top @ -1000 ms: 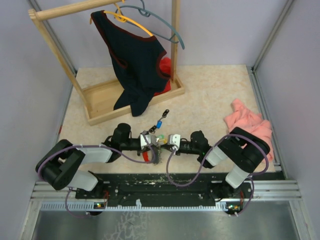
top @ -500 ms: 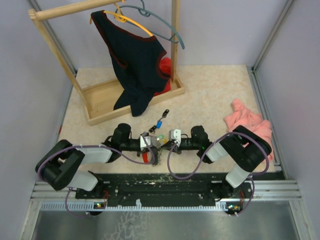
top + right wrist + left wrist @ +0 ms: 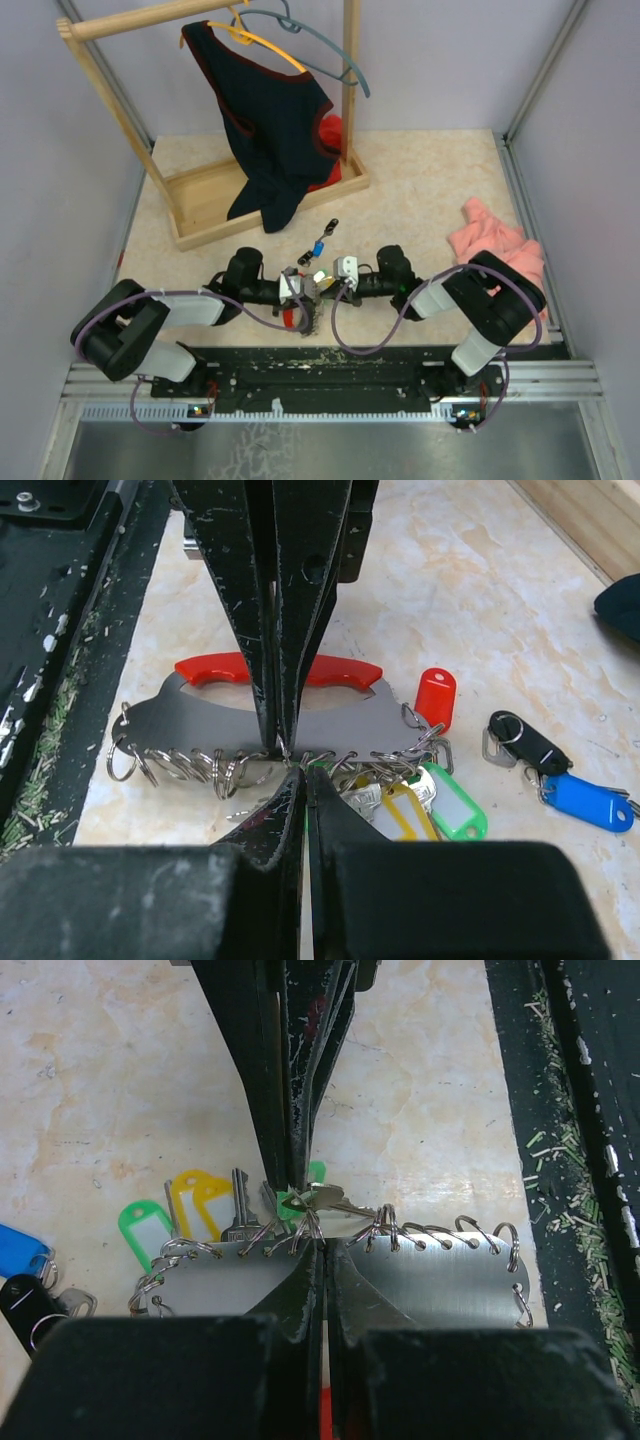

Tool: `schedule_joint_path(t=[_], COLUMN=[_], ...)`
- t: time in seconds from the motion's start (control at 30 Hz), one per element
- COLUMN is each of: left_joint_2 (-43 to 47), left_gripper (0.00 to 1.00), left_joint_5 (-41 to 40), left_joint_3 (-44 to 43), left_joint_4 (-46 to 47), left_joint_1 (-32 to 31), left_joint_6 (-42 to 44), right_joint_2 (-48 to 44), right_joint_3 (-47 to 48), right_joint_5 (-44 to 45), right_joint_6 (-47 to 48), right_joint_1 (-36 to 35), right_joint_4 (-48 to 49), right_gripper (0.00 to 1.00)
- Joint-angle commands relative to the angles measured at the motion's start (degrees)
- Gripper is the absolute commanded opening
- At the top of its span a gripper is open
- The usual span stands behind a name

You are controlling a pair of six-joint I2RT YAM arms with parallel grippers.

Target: Put the keys on the keyring

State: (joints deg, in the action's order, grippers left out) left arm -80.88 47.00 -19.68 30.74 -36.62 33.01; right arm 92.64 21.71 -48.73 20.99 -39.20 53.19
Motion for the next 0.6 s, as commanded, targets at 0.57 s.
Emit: schedule_joint_path(t=[0.57], left_joint_2=[1.4], left_gripper=[0.01], left_joint_5=[2.4], left_joint_3=[-0.3], left_joint_4=[4.7], left_joint_1=[-0.6], left_joint_6=[-2.0], right_joint_2=[-4.5], right_joint_3=[-3.1], right_joint_5=[2.5], right_joint_6=[0.1], right_joint_1=[-1.3], right_joint_4=[8.1], right_gripper=[0.00])
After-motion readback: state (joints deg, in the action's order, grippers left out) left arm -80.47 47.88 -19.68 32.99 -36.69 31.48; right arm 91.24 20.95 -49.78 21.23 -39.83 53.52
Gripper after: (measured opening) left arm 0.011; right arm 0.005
